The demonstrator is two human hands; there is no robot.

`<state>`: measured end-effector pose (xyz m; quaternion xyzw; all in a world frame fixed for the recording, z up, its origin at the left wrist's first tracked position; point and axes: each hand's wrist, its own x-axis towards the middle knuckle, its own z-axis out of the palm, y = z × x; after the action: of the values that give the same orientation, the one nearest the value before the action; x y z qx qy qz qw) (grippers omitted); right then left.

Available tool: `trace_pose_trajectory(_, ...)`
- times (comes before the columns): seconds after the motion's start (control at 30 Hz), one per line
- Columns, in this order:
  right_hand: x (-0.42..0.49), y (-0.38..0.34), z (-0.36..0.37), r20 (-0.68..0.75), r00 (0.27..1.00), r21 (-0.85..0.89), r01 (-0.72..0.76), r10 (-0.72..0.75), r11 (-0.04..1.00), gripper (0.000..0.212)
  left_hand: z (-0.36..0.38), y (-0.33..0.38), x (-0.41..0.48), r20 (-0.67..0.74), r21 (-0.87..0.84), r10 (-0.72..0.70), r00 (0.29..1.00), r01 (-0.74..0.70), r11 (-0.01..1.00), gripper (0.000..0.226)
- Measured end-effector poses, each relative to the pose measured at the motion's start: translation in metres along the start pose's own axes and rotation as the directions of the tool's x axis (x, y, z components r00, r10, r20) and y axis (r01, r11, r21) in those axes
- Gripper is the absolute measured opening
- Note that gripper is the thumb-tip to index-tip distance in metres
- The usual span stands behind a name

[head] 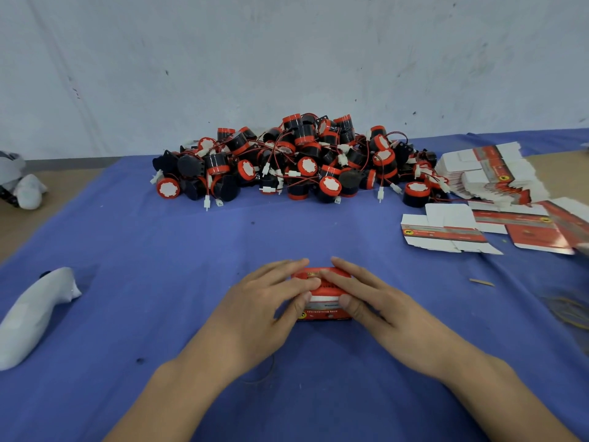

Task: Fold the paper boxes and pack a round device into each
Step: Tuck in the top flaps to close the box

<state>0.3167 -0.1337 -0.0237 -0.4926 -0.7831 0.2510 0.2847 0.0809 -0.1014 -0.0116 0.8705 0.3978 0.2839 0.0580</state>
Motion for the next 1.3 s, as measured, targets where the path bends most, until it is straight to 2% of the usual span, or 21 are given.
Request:
trace_pose_trajectory(0.07, -0.001, -0.001, -0.001, 0.002, 1.0, -0.042, 0.003, -0.003, 0.999, 0.045, 0.001, 0.0, -0.004, -0.006, 0.028, 0.044, 0.999, -0.044, 0.999, 0.038)
trace_pose_trajectory(0.33, -0.001, -0.007, -0.003, 0.025, 1.0, -0.303, 0.025, -0.019, 0.953, 0.051, 0.008, -0.001, -0.007, -0.107, 0.046, 0.111, 0.988, -0.107, 0.993, 0.033)
trace_pose_trajectory(0.53, -0.002, -0.006, -0.001, 0.003, 1.0, -0.272, 0.019, -0.019, 0.962, 0.052, 0.012, -0.002, -0.009, -0.114, 0.055, 0.14, 0.984, -0.134, 0.989, 0.038)
trace_pose_trajectory(0.67, -0.001, 0.0, 0.002, -0.031, 0.999, -0.157, 0.022, -0.027, 0.987, 0.043, 0.013, -0.004, -0.01, -0.094, 0.037, 0.128, 0.987, -0.125, 0.992, 0.032)
trace_pose_trajectory(0.7, 0.0, 0.0, 0.003, -0.041, 0.999, -0.093, 0.016, -0.02, 0.996, 0.042, 0.013, -0.004, -0.01, -0.091, -0.009, 0.099, 0.991, -0.1, 0.995, 0.029)
trace_pose_trajectory(0.77, 0.002, -0.004, 0.004, -0.094, 0.995, 0.11, -0.006, 0.016, 0.994, 0.035, 0.011, -0.002, -0.008, -0.077, -0.206, -0.041, 0.996, 0.025, 0.978, 0.03)
trace_pose_trajectory(0.83, 0.009, -0.015, 0.006, -0.235, 0.97, 0.343, 0.025, 0.06, 0.939, 0.022, 0.004, 0.009, -0.003, -0.077, -0.461, -0.232, 0.97, 0.172, 0.871, 0.024)
trace_pose_trajectory(0.87, 0.014, -0.021, 0.008, -0.304, 0.949, 0.441, 0.06, 0.087, 0.895, 0.022, 0.001, 0.017, 0.0, -0.103, -0.569, -0.31, 0.945, 0.2, 0.798, 0.018)
trace_pose_trajectory(0.9, 0.02, -0.028, 0.011, -0.335, 0.934, 0.54, 0.082, 0.125, 0.838, 0.027, 0.0, 0.026, 0.005, -0.147, -0.659, -0.364, 0.92, 0.183, 0.73, 0.019)
trace_pose_trajectory(1.0, 0.036, -0.047, 0.027, -0.313, 0.913, 0.77, 0.082, 0.263, 0.632, 0.033, 0.004, 0.051, 0.018, -0.22, -0.827, -0.499, 0.838, 0.111, 0.551, 0.024)
trace_pose_trajectory(1.03, 0.04, -0.053, 0.031, -0.307, 0.901, 0.813, 0.081, 0.305, 0.577, 0.034, 0.006, 0.056, 0.023, -0.235, -0.841, -0.526, 0.817, 0.099, 0.532, 0.023)
trace_pose_trajectory(1.1, 0.045, -0.059, 0.033, -0.32, 0.892, 0.834, 0.105, 0.32, 0.542, 0.034, 0.006, 0.059, 0.033, -0.265, -0.841, -0.538, 0.8, 0.081, 0.536, 0.02)
trace_pose_trajectory(1.23, 0.053, -0.066, 0.028, -0.401, 0.873, 0.781, 0.167, 0.278, 0.602, 0.012, 0.009, 0.056, 0.05, -0.283, -0.852, -0.608, 0.741, 0.097, 0.515, 0.014)
trace_pose_trajectory(1.3, 0.057, -0.065, 0.029, -0.434, 0.841, 0.774, 0.164, 0.324, 0.611, 0.013, 0.015, 0.054, 0.056, -0.264, -0.864, -0.653, 0.71, 0.128, 0.487, 0.016)
